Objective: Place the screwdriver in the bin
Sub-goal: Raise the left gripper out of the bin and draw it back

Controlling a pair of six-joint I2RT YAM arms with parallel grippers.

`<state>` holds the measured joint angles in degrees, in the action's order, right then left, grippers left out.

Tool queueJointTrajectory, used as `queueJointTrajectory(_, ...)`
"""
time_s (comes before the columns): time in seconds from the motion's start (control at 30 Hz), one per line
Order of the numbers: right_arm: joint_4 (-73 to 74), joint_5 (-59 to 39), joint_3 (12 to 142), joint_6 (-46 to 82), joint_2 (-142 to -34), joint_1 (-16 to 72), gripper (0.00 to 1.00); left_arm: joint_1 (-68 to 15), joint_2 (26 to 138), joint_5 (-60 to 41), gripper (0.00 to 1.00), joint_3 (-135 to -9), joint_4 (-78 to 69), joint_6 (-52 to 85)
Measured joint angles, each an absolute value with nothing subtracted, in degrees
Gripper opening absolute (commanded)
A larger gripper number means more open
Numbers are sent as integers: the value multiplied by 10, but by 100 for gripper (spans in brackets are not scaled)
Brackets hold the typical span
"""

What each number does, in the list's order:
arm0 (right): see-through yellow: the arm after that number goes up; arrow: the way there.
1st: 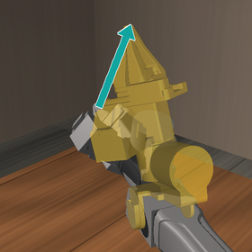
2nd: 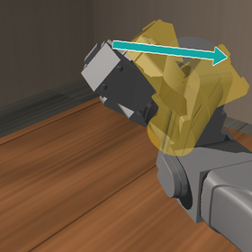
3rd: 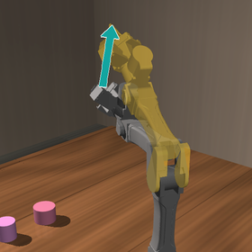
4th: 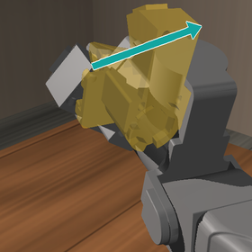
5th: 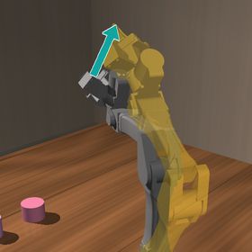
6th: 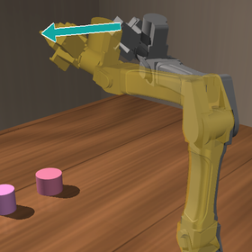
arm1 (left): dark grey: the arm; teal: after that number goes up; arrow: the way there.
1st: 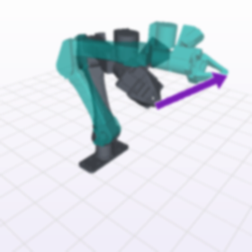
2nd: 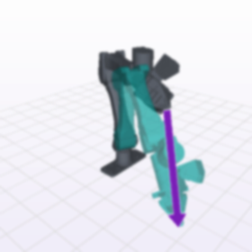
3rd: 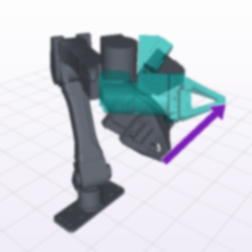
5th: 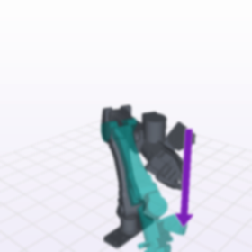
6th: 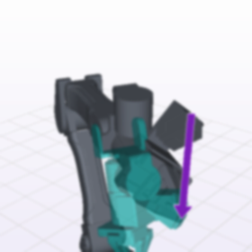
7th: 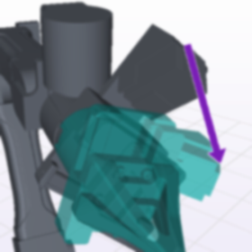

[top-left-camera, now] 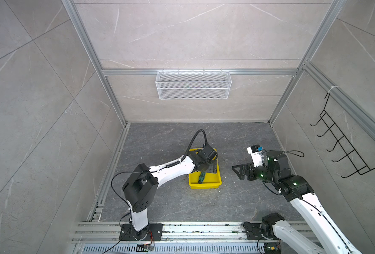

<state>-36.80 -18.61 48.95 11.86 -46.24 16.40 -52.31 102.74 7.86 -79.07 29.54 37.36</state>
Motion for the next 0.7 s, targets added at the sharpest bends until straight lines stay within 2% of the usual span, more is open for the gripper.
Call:
queueJointTrajectory(0.13,-368,-186,490,119,-460,164,100,-507,997,86,99,-790,305,360)
queueJointTrajectory(0.43,-390,-165,507,121,-453,159,100,-425,895,90,100,-749,317,325)
queueJointTrajectory(0.7,-409,-96,529,125,-426,145,100,-280,774,74,100,-668,338,287)
